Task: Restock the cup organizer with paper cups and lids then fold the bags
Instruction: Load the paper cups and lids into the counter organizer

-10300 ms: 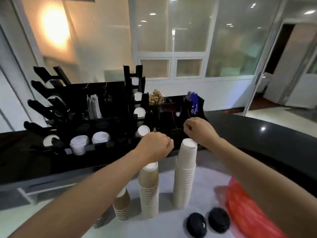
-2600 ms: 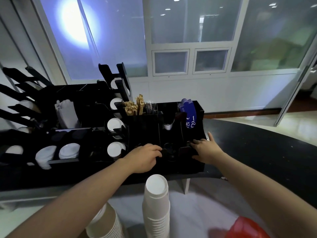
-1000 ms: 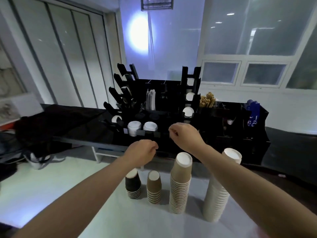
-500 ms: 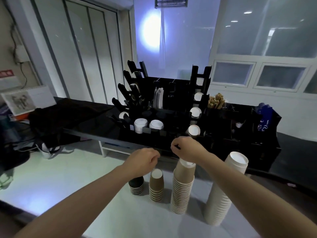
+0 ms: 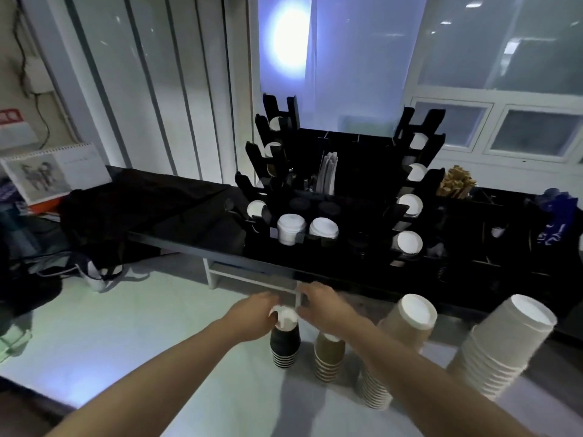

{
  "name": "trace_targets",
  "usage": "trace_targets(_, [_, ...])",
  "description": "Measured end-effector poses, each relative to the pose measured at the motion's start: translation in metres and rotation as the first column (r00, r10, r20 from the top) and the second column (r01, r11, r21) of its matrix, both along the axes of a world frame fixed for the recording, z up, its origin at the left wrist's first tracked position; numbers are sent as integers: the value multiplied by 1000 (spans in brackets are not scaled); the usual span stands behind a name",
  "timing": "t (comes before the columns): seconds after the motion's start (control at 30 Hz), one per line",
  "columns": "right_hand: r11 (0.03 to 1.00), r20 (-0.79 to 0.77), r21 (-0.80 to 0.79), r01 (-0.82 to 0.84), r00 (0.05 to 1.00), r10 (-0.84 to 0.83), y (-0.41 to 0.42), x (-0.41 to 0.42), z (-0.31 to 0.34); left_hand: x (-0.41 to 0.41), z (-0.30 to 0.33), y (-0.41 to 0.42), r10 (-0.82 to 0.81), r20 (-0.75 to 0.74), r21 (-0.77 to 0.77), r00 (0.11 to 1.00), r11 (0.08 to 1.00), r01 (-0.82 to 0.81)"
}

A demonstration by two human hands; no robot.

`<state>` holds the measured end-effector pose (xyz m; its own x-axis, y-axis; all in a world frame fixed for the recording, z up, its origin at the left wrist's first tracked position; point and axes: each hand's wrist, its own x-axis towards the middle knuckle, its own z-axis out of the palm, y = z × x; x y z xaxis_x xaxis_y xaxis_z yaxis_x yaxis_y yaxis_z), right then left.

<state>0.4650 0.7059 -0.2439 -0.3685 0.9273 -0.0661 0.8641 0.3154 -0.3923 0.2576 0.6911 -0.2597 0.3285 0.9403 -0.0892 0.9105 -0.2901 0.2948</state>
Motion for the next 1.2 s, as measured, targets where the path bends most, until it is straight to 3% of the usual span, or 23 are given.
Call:
trace_targets(0.33, [918,45,-271,290,956,-289,27,-85,-101,-129,-45,79,-220,-91,-173,971,964,202])
trace_targets(0.53, [880,6,-269,392,914,-406,27,-106,-111,-151,-68,92,-305,-57,-214,951,934,287])
trace_targets(0.8, [934,-95,-131,331,934,-344,50,-123,-42,-141,-56,94,-307,108,-167,946,932,321])
trace_targets(0.97, [958,-197,40,283,942,-270,68,-129,28,-138,-15,113,-261,273,10,926,963,269])
trace_targets(1.2, [941,-276,248,231,948,-160,83,-131,100,-143,44,125,-249,362,254,898,953,163])
